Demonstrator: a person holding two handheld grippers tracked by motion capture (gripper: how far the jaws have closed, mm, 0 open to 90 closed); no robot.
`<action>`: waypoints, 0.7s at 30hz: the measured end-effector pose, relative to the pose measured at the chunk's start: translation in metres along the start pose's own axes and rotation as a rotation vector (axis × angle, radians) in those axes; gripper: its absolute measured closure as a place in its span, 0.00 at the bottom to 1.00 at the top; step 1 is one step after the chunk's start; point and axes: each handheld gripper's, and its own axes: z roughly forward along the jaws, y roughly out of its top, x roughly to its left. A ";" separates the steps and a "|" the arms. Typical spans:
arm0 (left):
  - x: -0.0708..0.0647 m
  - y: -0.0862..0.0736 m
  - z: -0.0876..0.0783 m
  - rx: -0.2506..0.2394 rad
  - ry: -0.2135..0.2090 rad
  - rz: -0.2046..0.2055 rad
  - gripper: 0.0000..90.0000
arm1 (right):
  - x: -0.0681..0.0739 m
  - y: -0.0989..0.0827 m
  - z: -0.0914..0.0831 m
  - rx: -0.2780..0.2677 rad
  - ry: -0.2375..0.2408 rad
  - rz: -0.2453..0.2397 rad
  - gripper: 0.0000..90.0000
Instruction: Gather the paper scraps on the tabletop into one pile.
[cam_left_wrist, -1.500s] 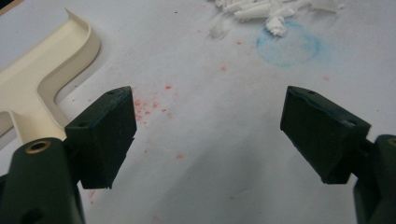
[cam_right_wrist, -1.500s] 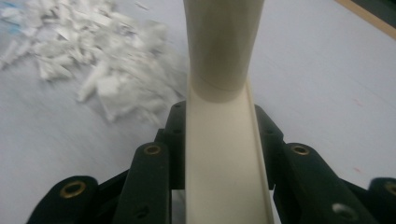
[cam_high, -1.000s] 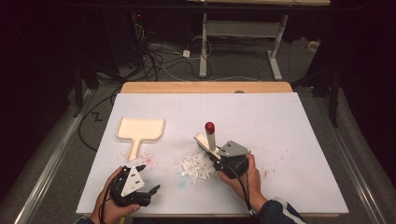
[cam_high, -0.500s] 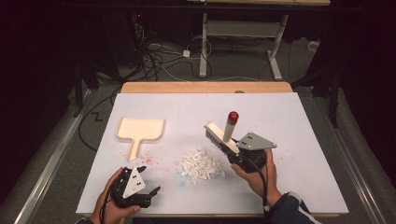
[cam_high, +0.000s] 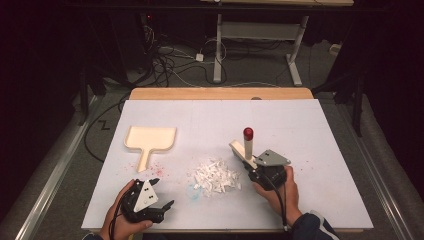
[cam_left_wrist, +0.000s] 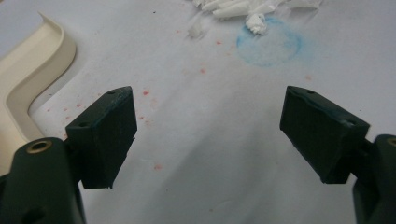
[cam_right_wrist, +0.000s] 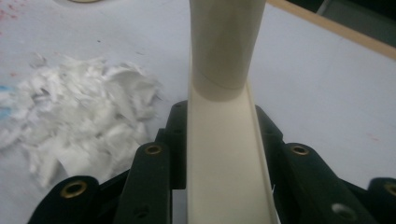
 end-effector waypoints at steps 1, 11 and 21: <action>0.000 0.000 0.000 0.000 0.000 -0.001 0.19 | 0.006 0.003 0.004 0.001 -0.004 -0.007 0.76; 0.001 -0.001 0.001 -0.005 0.002 -0.013 0.19 | 0.054 0.033 0.031 -0.058 0.101 -0.029 0.76; 0.000 -0.002 0.000 0.008 0.011 0.000 0.18 | 0.036 0.043 0.012 -0.123 0.087 -0.048 0.76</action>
